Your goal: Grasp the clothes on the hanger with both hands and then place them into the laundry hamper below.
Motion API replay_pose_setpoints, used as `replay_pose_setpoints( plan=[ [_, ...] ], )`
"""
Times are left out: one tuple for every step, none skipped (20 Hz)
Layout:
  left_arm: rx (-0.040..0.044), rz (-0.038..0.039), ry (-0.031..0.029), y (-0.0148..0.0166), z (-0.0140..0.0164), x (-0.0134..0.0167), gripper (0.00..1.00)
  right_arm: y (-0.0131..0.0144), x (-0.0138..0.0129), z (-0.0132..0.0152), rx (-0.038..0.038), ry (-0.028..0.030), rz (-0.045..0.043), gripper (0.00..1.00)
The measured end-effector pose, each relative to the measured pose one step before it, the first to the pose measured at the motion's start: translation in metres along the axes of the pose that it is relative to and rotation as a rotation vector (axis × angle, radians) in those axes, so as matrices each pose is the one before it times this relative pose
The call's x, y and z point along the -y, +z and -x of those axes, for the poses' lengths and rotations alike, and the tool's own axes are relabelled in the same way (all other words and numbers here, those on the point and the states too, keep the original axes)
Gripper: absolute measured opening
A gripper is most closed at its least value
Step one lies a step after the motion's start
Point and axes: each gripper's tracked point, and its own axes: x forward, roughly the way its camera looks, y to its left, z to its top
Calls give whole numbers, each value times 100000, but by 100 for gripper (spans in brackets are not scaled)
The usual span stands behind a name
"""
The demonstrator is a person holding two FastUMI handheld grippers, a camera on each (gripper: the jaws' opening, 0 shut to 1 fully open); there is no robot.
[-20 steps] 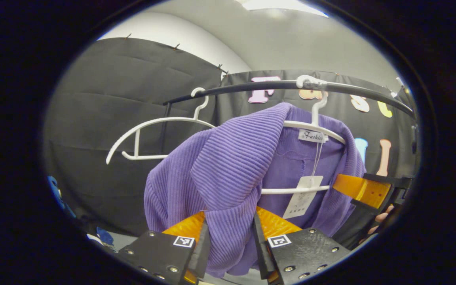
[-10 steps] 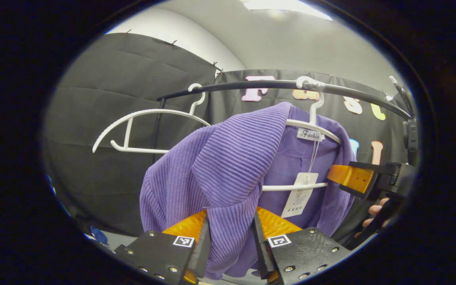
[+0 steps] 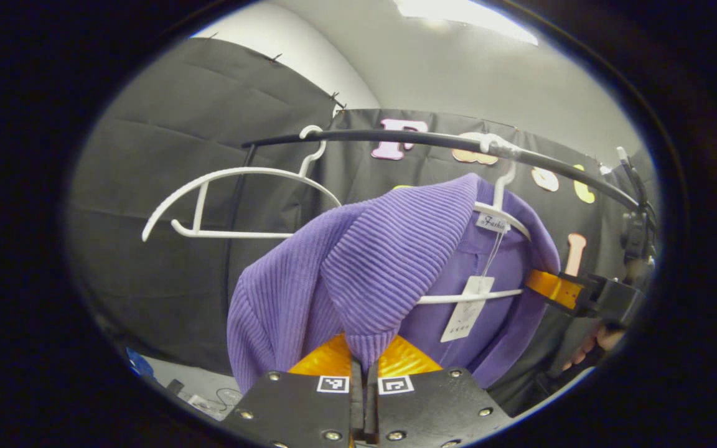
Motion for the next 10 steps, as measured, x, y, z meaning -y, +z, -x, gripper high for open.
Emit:
replay_pose_setpoints(
  plan=[
    [-107, 110, -1044, 92, 271, -112, 2, -34, -134, 121, -52, 1384, 437, 5],
    [425, -218, -748, 285, 256, -59, 2, -16, -98, 117, -169, 967, 291, 0],
    [421, 123, -1139, 262, 200, 39, 2, 21, 115, -50, -318, 455, 669, 0],
    [509, 319, -738, 434, 399, -6, 2, 20, 190, 64, -55, -233, 770, 0],
    [749, 522, -1317, 442, 528, -13, 2, 245, 242, 204, 308, -287, 845, 0],
    [1070, 274, -753, 692, 461, -26, 2, 235, 99, 250, 477, -190, 904, 0],
    [1255, -163, 22, 746, 488, -286, 2, 221, 207, 122, 181, -162, 935, 0],
    [1913, -343, 123, 1003, 361, -330, 2, 127, 229, 85, 663, -285, 928, 0],
    [1501, -316, 231, 768, 368, -379, 1, 317, 221, 101, 1061, -429, 1332, 0],
    [1113, 49, 420, 825, 241, -464, 2, 201, 305, 171, 1339, -644, 1981, 0]
  ],
)
